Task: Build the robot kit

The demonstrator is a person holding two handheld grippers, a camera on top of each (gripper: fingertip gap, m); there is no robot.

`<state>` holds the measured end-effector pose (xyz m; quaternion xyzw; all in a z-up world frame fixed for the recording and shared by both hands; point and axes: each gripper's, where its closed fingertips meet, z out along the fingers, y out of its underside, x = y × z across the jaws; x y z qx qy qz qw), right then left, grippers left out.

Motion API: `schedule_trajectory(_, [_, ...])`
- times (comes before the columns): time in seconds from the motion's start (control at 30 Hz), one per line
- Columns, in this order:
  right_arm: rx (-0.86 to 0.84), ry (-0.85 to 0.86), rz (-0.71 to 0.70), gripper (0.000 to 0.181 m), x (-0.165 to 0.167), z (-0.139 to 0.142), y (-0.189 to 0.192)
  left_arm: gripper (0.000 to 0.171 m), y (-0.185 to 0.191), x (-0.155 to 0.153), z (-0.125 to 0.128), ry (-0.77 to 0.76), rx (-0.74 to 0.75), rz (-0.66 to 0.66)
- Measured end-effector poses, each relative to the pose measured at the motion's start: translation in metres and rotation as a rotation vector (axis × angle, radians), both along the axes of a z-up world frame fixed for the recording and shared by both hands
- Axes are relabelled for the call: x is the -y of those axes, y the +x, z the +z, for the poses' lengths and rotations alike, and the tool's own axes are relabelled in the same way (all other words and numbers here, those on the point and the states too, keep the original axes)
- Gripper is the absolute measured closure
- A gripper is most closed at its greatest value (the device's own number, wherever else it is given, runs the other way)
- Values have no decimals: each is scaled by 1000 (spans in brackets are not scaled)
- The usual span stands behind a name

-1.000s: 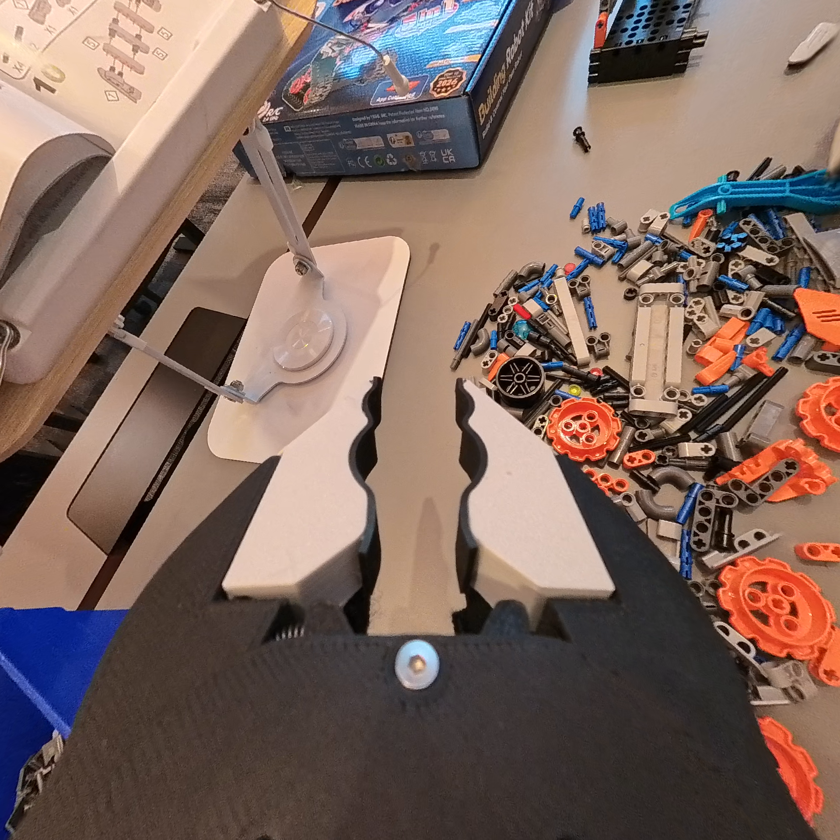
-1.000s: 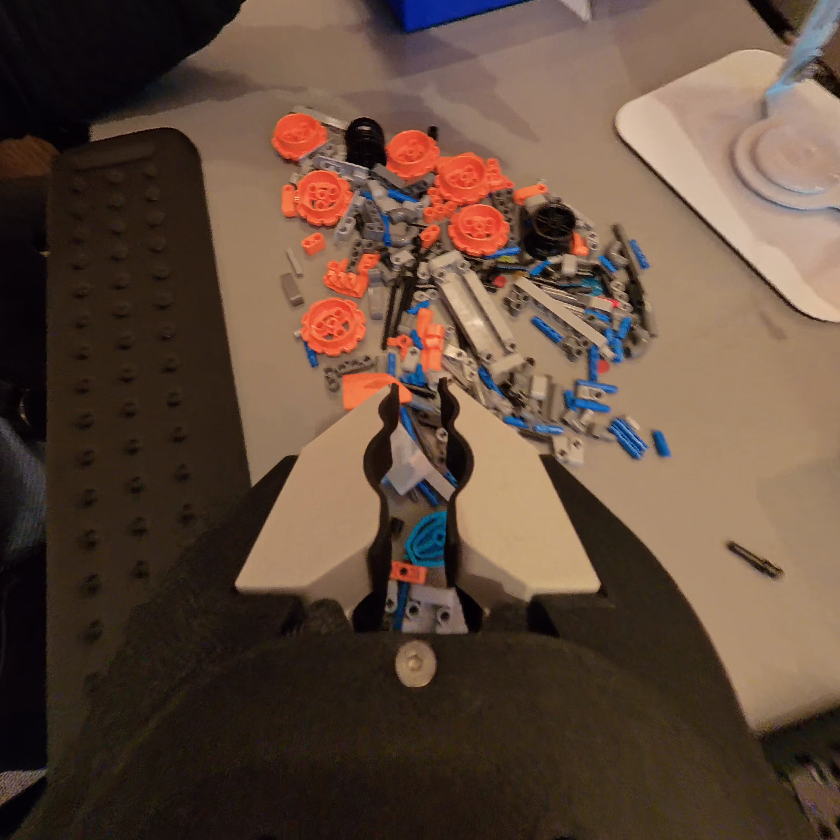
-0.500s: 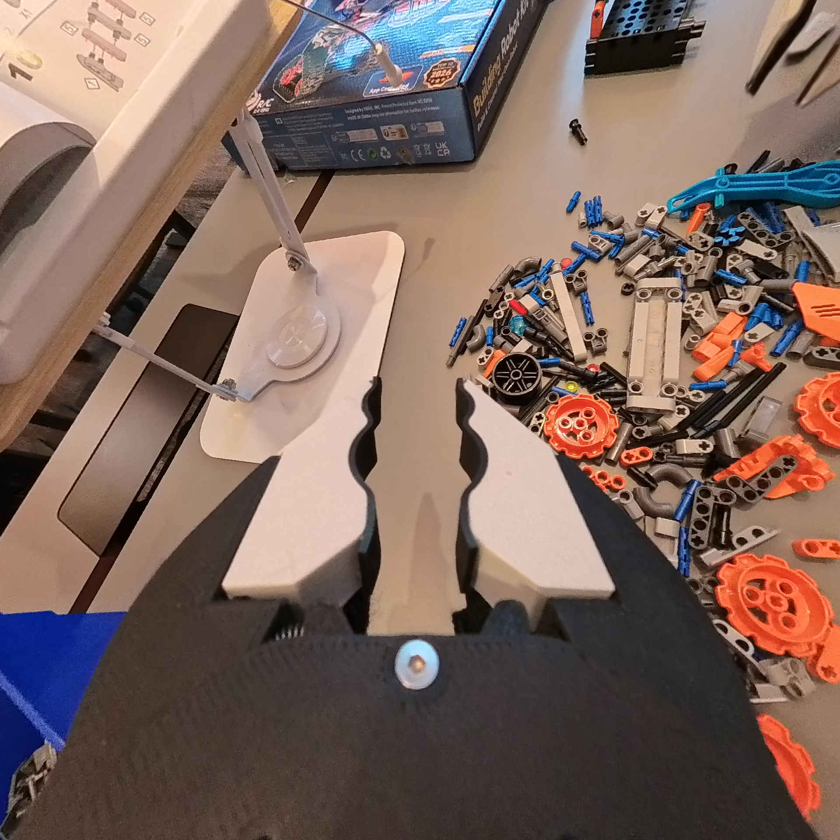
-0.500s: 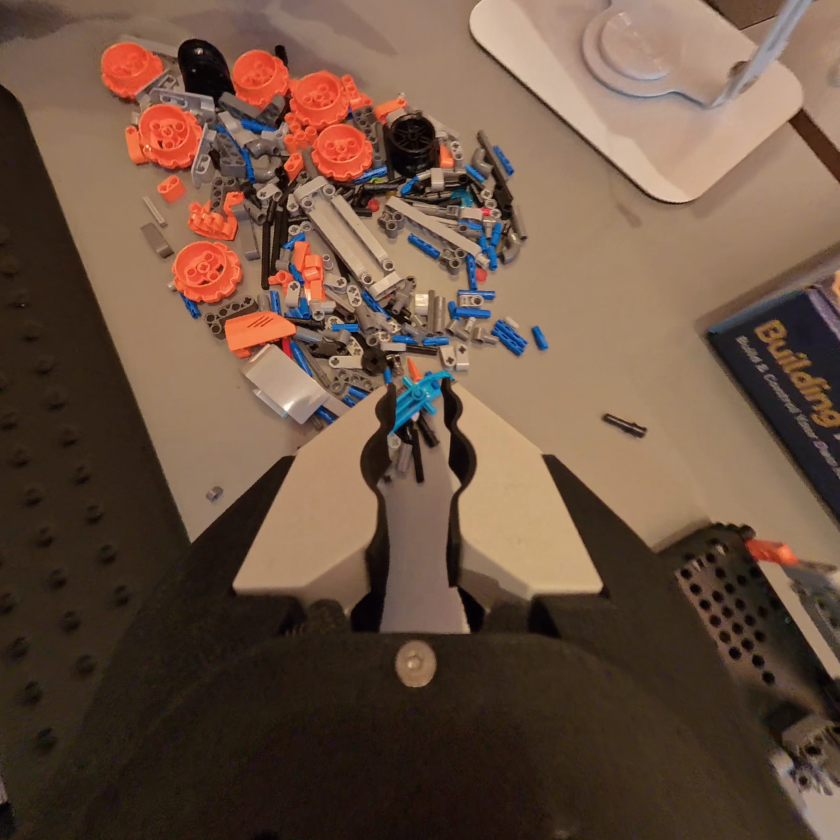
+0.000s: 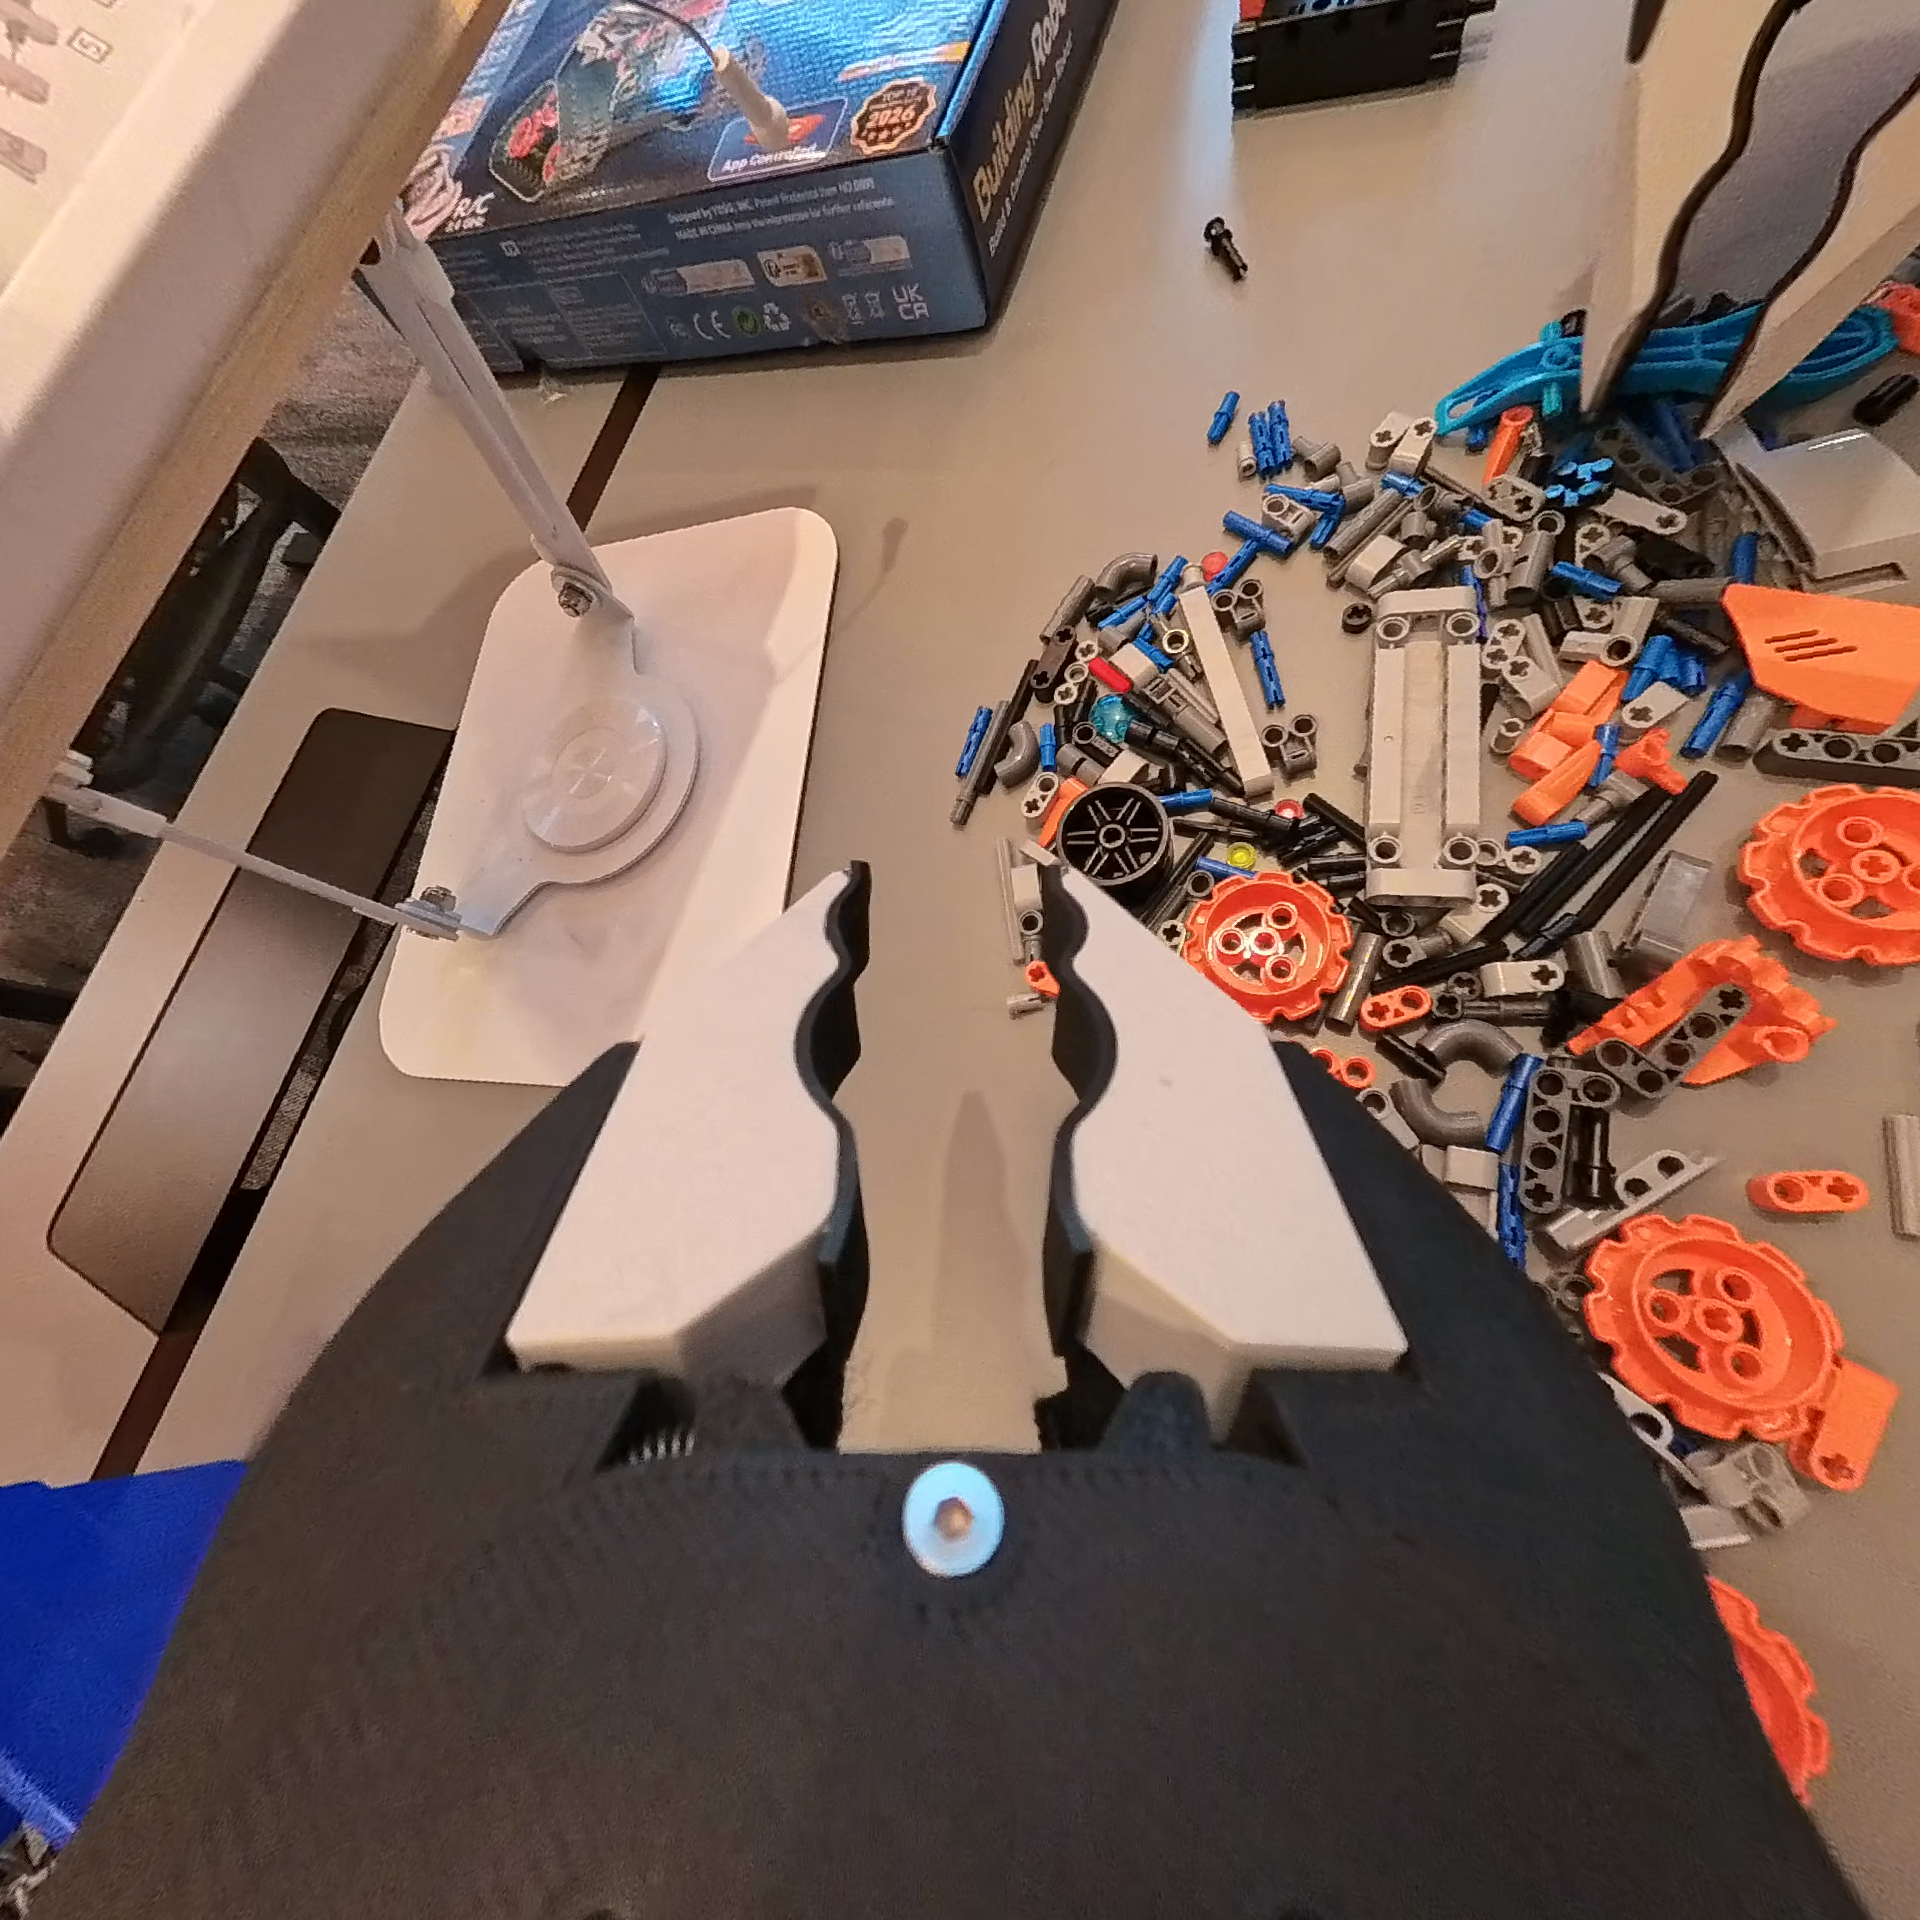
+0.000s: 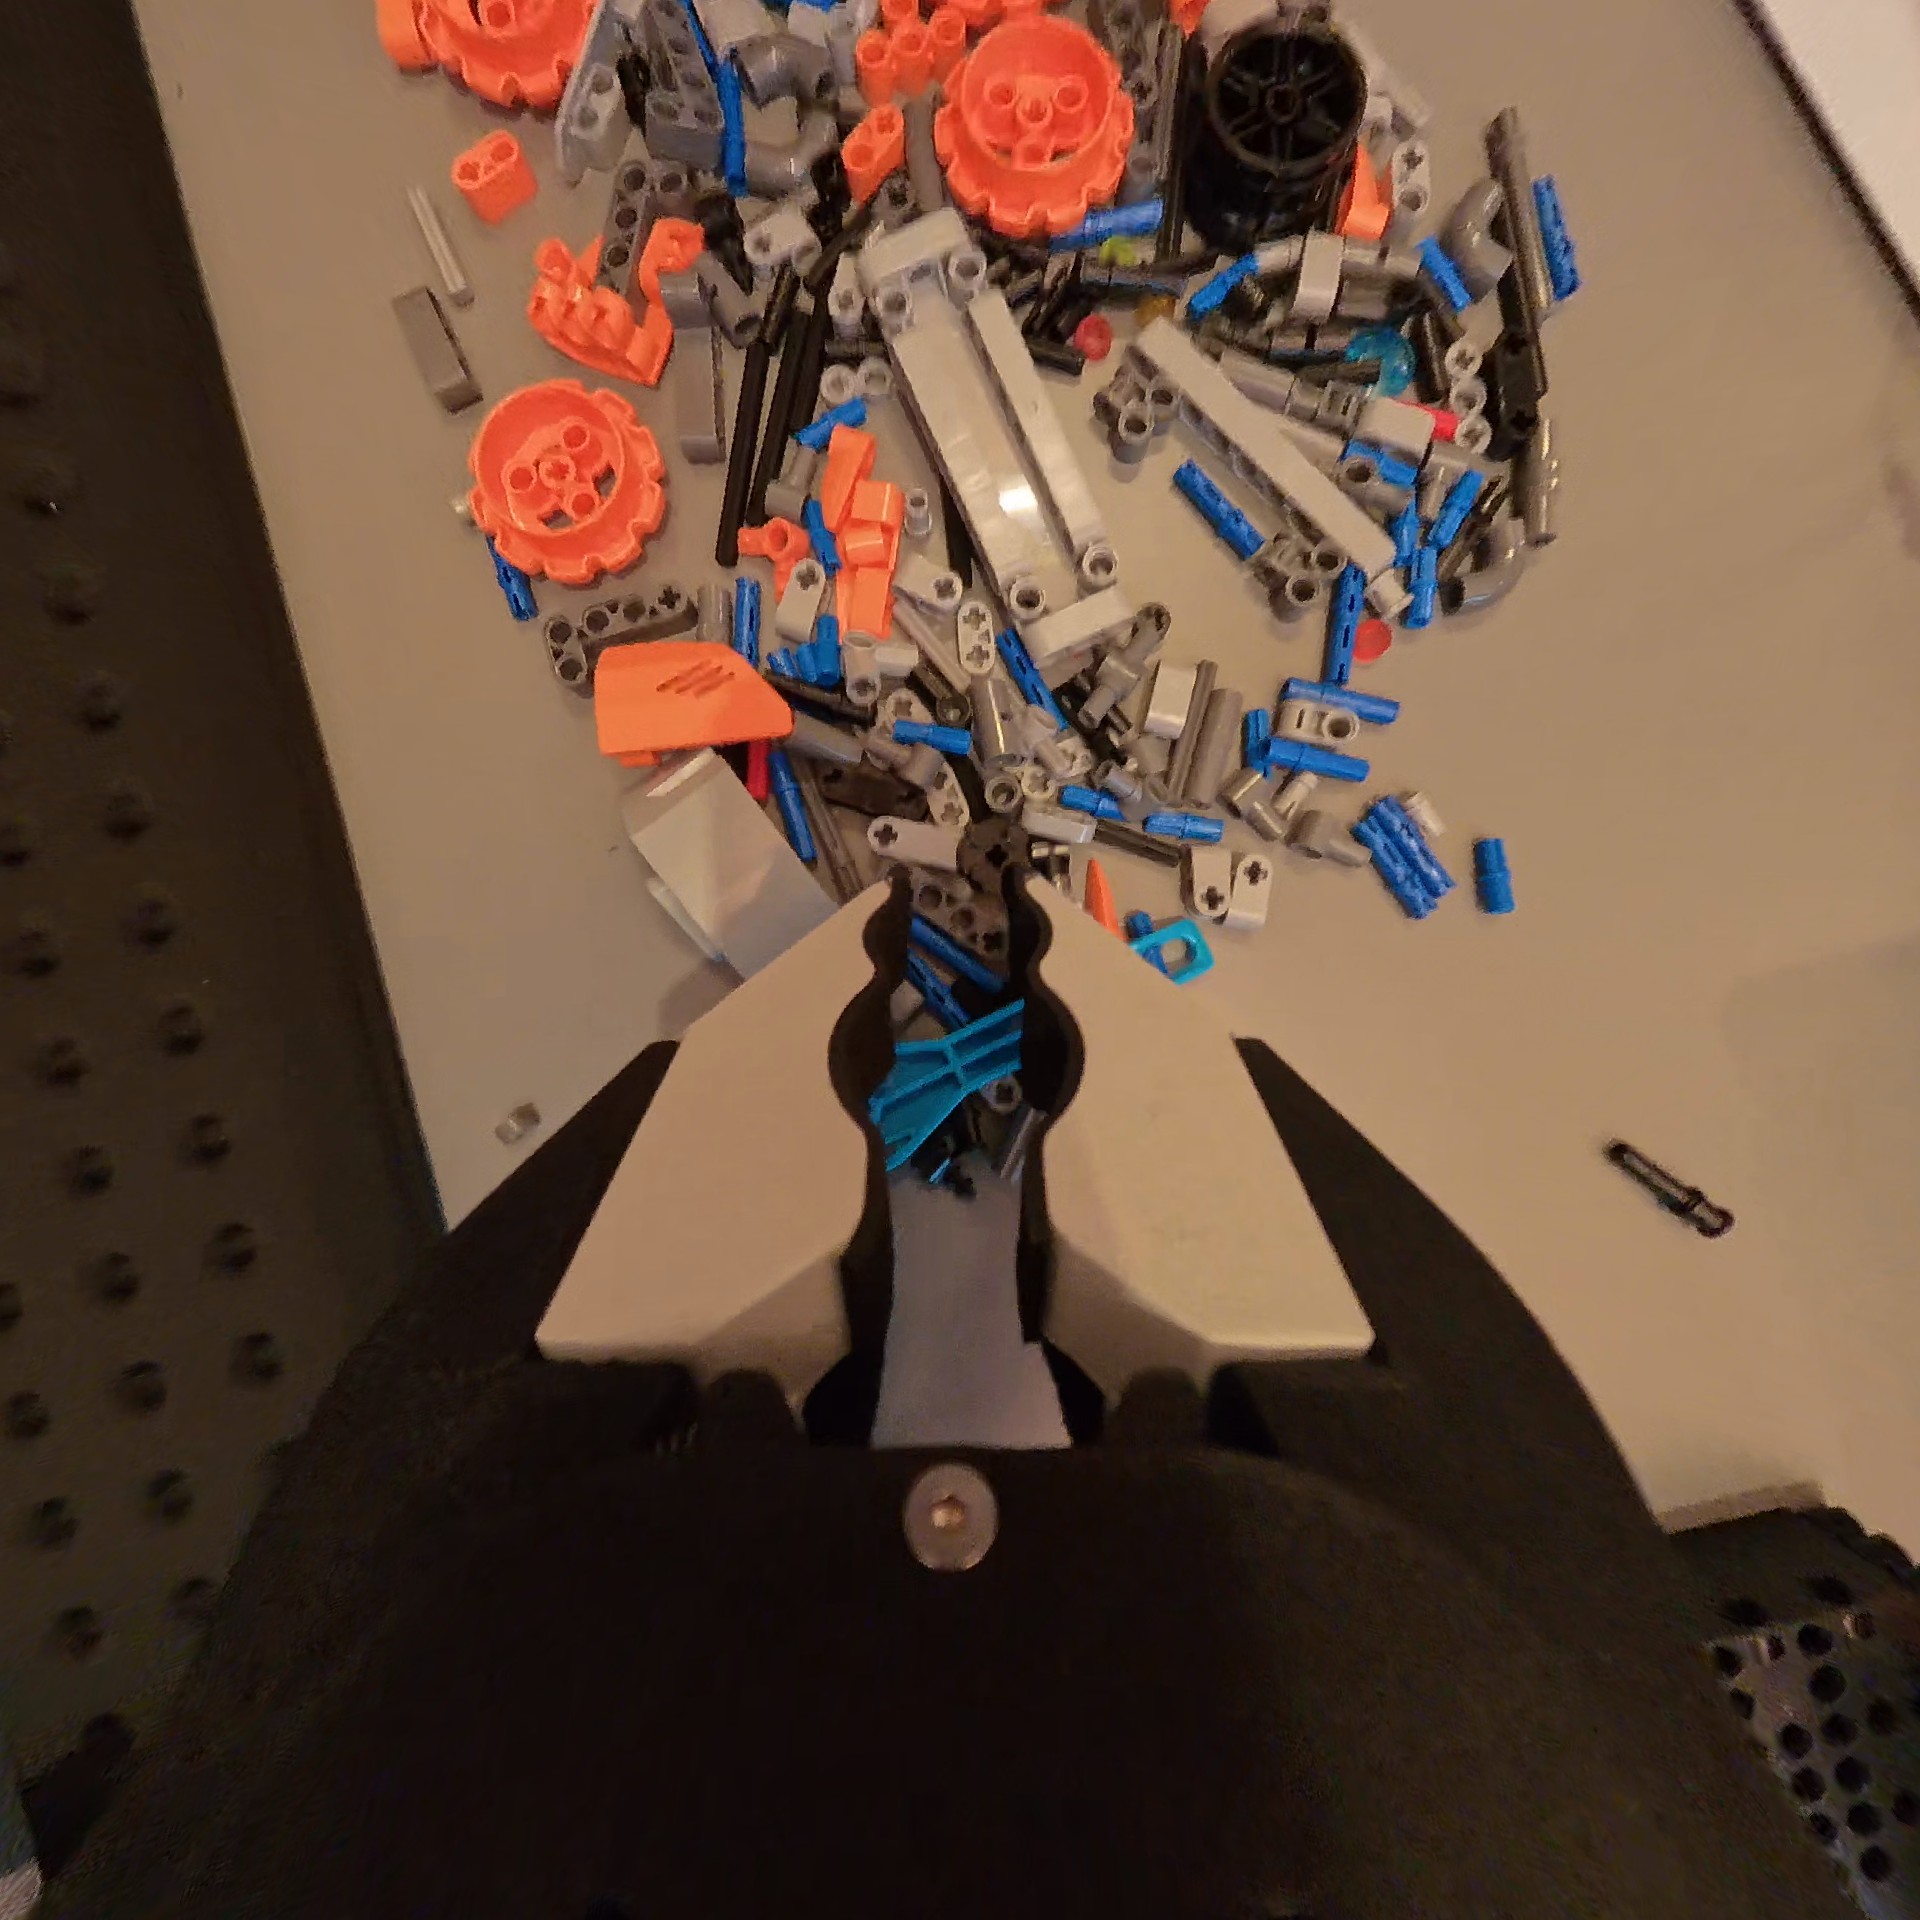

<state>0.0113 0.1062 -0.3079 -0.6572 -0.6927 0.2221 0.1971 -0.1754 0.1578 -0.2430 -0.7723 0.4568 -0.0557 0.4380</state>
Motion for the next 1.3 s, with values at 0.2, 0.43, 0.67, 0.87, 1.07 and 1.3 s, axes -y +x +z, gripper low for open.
schedule_trajectory(0.2, [-58,40,36,150,-8,6,-46,141,2,0,-4,-8,-8,-5])
schedule_trajectory(0.43, [-20,33,78,165,-11,-11,-71,141,-1,0,-2,-5,-5,0])
schedule_trajectory(0.67, [-73,32,142,167,7,6,-69,141,0,0,-4,-8,-11,-4])
schedule_trajectory(0.87, [-66,35,216,176,34,7,-66,141,0,1,-4,-12,-13,-5])
schedule_trajectory(1.07, [-105,-16,204,157,31,16,-70,141,1,1,-5,-14,-15,-10])
schedule_trajectory(1.3, [-83,117,54,158,-37,14,-85,141,-1,1,-4,-14,-14,-4])
